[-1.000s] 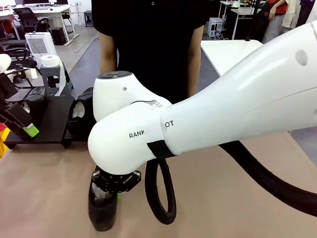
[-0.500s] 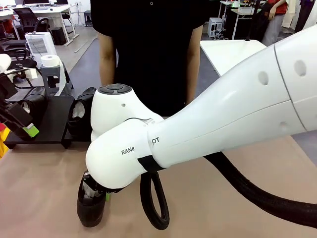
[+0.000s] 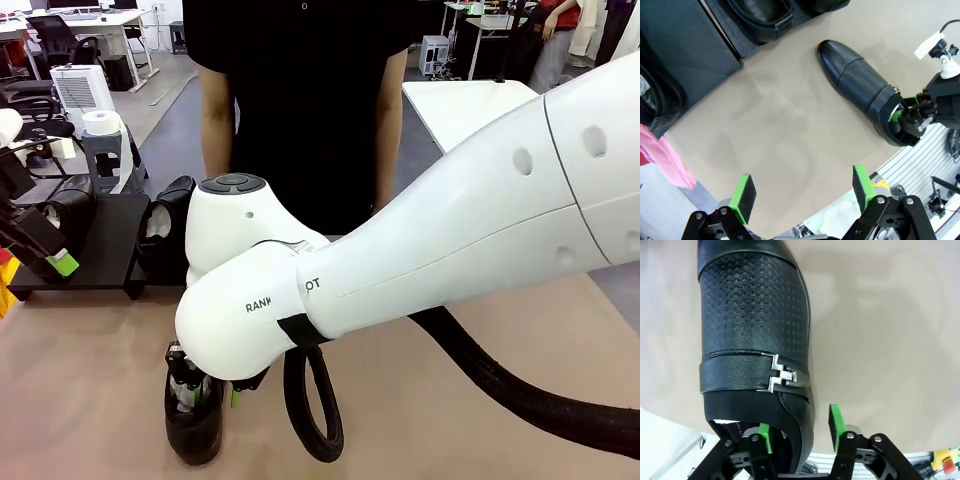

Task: Organize the shoes by placing them on the stand.
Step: Pick up one Shoe and place it in the middle of the table.

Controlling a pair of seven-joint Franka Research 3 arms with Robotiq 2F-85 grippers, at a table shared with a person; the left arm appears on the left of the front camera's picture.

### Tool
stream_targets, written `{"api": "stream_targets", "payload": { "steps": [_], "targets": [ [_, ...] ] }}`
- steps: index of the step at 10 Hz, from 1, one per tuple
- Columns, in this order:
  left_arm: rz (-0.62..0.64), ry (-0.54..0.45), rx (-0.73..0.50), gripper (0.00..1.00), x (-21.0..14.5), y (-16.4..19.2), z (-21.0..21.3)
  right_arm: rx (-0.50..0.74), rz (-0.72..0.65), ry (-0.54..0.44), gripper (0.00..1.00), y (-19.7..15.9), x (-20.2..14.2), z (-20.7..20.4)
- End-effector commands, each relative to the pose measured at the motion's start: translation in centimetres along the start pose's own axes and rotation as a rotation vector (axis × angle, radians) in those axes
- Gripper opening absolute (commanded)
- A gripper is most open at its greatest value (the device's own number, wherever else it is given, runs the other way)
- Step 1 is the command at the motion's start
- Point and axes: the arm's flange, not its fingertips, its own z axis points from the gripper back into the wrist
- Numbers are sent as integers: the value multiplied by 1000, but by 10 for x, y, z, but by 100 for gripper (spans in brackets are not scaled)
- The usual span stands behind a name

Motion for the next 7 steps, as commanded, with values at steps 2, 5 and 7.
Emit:
{"api": "stream_targets", "payload": {
  "steps": [2,5,7],
  "targets": [
    [4,-18,-6,100,0,0,-1,34,0,10,100,-16,-5,21],
    [4,-18,-6,100,0,0,-1,103,33,51,100,-33,-21,43],
    [4,-18,-6,100,0,0,-1,38,-9,4,100,-9,-6,27]
  ]
}}
